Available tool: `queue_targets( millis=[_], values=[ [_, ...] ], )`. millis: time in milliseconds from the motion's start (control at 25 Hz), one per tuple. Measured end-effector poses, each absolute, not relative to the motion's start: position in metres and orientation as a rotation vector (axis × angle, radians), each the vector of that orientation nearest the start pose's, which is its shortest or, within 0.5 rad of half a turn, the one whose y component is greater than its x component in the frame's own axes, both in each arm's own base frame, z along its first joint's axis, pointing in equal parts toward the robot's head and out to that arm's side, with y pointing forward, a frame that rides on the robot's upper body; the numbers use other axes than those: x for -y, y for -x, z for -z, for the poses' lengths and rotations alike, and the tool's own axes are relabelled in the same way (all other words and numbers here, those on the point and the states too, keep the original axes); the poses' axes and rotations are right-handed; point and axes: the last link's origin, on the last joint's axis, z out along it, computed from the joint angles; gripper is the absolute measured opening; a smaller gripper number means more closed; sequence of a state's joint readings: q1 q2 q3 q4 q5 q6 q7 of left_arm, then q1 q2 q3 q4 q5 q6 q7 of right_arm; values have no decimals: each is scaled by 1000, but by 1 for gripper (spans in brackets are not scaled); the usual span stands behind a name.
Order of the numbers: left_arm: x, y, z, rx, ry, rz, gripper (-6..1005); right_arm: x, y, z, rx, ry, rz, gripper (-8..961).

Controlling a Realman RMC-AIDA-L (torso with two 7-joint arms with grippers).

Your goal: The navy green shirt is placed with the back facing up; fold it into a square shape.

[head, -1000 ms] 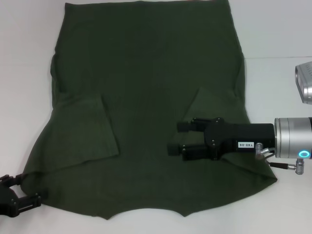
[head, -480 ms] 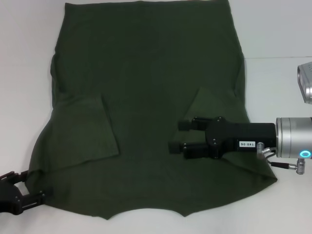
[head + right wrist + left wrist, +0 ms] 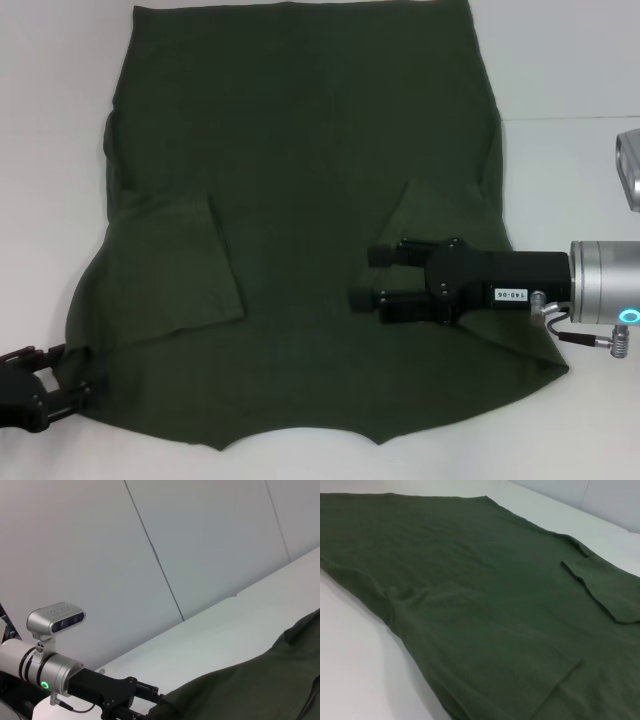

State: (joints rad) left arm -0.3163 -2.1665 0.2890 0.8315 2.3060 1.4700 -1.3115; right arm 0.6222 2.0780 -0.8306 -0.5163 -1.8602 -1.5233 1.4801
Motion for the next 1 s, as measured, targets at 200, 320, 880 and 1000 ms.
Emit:
queue_targets(
  millis=[200, 320, 880, 1000],
  values=[
    [-261, 373, -30, 914, 2337, 359, 638, -339, -224, 32, -770, 2810, -852, 881],
    [-261, 374, -30, 915, 2335, 344, 576, -339, -224, 32, -770, 2810, -854, 881],
    [-264, 372, -28, 922, 2348, 335, 69, -338, -226, 29, -779, 2798, -869, 880],
    [-264, 369, -28, 937, 2359, 352, 69, -338, -227, 29, -785, 2791, -872, 880]
  ],
)
